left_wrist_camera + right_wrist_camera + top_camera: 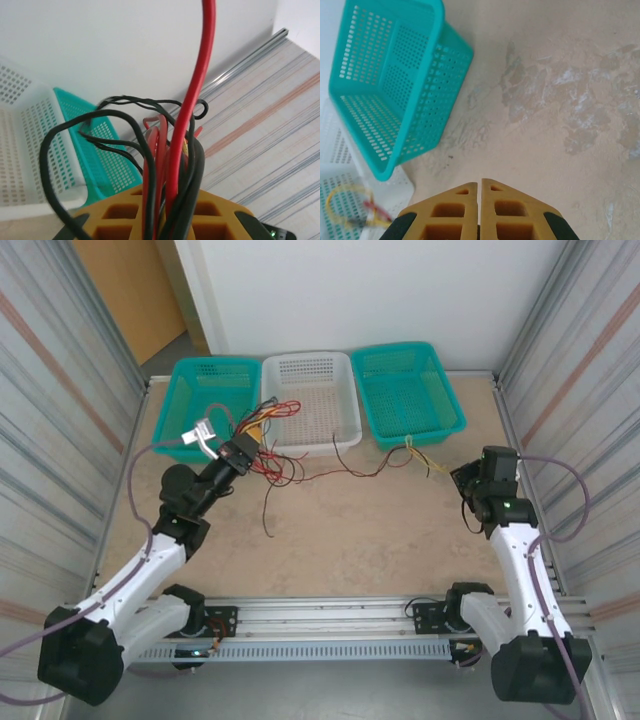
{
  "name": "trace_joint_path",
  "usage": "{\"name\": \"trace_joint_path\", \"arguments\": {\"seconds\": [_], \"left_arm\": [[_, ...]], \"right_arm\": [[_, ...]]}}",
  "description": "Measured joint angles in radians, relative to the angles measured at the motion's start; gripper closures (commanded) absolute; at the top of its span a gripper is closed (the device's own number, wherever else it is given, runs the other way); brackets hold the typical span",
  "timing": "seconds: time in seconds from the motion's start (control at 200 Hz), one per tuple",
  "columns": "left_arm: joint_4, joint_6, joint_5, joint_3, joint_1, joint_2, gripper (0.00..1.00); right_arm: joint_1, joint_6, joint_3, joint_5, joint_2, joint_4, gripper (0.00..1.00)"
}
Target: Untangle the cables
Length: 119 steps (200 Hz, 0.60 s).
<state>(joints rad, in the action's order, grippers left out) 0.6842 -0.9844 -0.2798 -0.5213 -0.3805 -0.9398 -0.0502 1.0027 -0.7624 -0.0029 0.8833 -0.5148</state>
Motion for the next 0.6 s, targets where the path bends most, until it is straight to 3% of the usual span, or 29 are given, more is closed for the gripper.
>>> {"name": "trace_joint_path", "arguments": {"seconds": [0.331, 0.456, 0.596], "left_arm": [[-0.177, 0.121, -0.121, 0.034, -0.014, -0.019, 1.0], [-0.325, 0.255, -0.127, 0.006, -0.11, -0.035, 1.0], [-0.397, 0.359, -0.106, -0.042, -0.216, -0.167, 1.0]], "right_arm": [[0.042, -0.14, -0.209, -0.174, -0.06, -0.072, 1.0], [0.142, -0.184, -0.241, -0.231, -0.079, -0.094, 1.0], [0.246, -0.204, -0.244, -0.237, -0.095, -0.111, 1.0]]}}
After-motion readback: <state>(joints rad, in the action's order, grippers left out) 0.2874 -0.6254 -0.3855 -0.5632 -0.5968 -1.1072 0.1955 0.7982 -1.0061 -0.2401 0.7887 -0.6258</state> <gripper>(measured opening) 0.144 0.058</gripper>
